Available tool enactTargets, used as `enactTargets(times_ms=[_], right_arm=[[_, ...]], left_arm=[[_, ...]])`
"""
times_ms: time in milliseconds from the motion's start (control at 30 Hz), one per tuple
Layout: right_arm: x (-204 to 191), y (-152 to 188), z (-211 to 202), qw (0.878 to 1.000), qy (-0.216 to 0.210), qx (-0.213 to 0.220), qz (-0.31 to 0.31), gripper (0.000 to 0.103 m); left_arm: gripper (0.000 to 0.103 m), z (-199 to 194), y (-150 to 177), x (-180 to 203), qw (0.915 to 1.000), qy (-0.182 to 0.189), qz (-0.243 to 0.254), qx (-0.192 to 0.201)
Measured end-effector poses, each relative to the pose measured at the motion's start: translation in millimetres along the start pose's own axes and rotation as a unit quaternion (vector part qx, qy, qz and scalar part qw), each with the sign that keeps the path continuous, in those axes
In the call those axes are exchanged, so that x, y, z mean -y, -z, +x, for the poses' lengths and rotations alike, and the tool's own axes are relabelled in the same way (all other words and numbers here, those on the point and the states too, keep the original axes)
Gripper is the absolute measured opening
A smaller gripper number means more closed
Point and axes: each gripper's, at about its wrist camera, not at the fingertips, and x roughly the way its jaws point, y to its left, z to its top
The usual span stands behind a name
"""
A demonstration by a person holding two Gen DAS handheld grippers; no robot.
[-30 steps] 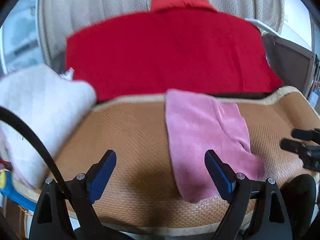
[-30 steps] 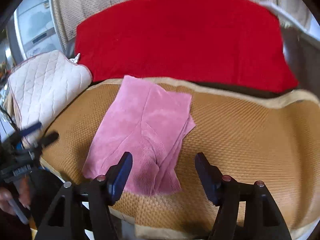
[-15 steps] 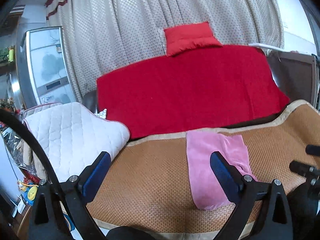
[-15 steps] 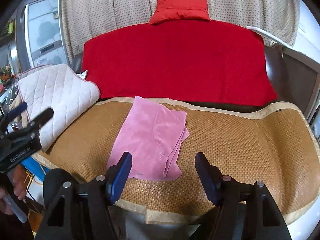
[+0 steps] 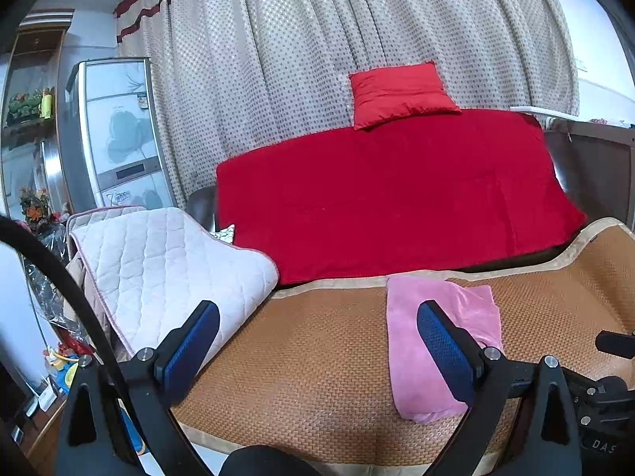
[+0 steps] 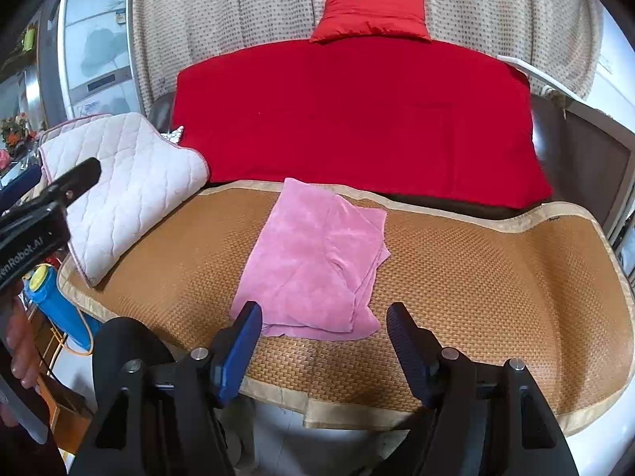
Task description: Fold large clothes
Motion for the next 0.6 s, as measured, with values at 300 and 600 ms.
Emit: enactTargets(times_ms=[300, 600], right_arm=[[-10.5, -2.8, -10.6, 1.000, 0.013, 0.020, -0.007, 0.069], [-9.0, -7.8, -17.4, 0.999, 0.040, 0.034, -0.007, 0.069]], left_arm=[[0.100, -11.7, -5.0, -7.5, 0.9998, -0.008, -0.010, 0.017], [0.100, -18.6, -6.4, -7.5, 0.9992, 0.001, -0.010, 0.038]])
